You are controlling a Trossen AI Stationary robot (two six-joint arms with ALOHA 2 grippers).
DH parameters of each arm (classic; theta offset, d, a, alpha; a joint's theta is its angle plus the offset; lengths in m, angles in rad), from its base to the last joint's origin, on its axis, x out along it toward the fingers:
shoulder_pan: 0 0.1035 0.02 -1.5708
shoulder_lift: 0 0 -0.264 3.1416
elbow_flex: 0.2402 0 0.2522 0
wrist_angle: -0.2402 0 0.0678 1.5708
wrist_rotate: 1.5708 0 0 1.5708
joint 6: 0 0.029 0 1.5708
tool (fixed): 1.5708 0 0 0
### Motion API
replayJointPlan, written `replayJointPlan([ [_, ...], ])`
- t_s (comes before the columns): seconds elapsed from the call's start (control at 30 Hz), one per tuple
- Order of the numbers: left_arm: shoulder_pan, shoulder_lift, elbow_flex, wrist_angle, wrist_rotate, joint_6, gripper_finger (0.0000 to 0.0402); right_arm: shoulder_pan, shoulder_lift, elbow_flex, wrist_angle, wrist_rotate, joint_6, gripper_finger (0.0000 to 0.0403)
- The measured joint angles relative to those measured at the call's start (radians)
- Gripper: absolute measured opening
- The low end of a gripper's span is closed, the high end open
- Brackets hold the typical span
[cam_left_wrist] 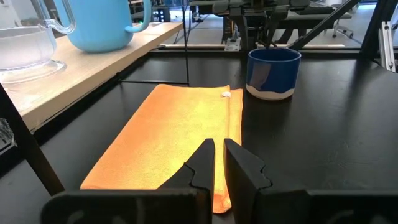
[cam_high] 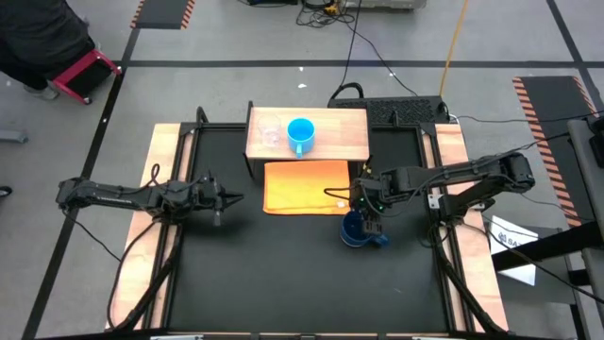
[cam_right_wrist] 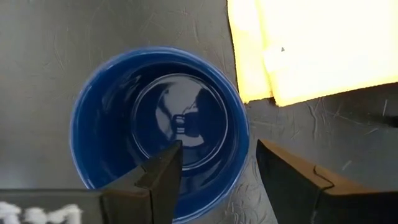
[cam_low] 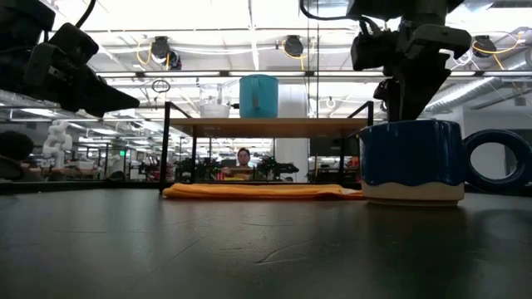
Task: Stack small to large cups/mugs on shelf
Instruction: Put the dark blue mug on the shelf
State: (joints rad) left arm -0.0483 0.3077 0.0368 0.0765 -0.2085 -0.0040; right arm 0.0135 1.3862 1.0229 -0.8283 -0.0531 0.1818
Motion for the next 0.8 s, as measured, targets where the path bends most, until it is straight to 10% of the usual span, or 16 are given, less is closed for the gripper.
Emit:
replayJointPlan([
  [0.8, 0.0, 0.0, 0.0, 0.0, 0.0, 0.0, 0.0037, 0.0, 0.004, -0.016, 0.023, -0.001, 0.008, 0.0199],
])
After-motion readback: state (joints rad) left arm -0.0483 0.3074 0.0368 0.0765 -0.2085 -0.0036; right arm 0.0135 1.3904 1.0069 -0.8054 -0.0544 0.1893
